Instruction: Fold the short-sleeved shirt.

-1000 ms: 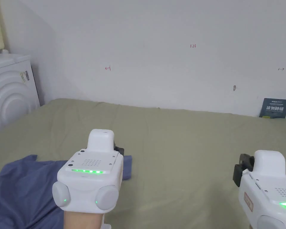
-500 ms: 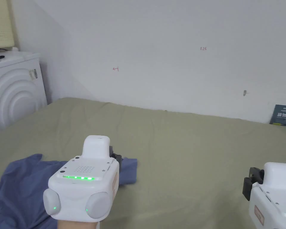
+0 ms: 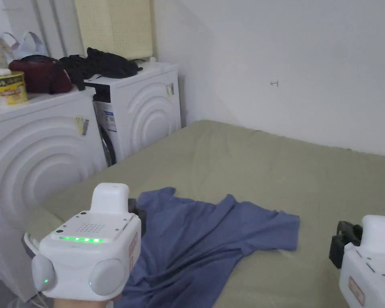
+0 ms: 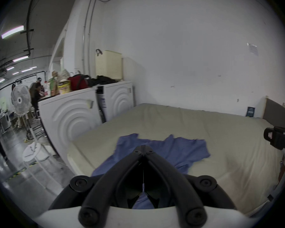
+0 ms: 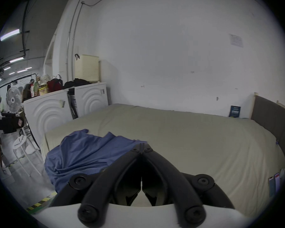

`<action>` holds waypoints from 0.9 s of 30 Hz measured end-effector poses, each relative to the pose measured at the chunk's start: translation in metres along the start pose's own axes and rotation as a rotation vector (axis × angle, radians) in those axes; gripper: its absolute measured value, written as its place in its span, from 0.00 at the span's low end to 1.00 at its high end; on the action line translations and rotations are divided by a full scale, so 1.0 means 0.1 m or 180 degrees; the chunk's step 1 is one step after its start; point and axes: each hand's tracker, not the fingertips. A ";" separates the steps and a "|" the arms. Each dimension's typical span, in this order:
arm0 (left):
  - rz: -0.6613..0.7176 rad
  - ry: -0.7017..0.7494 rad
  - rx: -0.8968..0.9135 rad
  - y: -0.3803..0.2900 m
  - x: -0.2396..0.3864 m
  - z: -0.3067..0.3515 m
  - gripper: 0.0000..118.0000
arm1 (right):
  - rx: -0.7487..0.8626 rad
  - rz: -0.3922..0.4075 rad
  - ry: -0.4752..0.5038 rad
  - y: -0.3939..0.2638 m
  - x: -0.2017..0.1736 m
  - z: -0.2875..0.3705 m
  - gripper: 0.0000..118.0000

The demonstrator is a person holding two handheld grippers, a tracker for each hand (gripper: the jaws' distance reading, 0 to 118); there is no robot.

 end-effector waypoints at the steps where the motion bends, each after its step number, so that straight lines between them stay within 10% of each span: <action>1: 0.0004 0.0010 -0.0012 -0.03 -0.07 0.00 0.00 | -0.0006 -0.0003 0.0026 0.00 -0.02 -0.04 0.00; 27: 0.0224 -0.1070 -0.1995 -0.76 0.58 -2.23 0.06 | -0.0758 0.0207 0.0104 -0.63 0.06 -0.19 0.01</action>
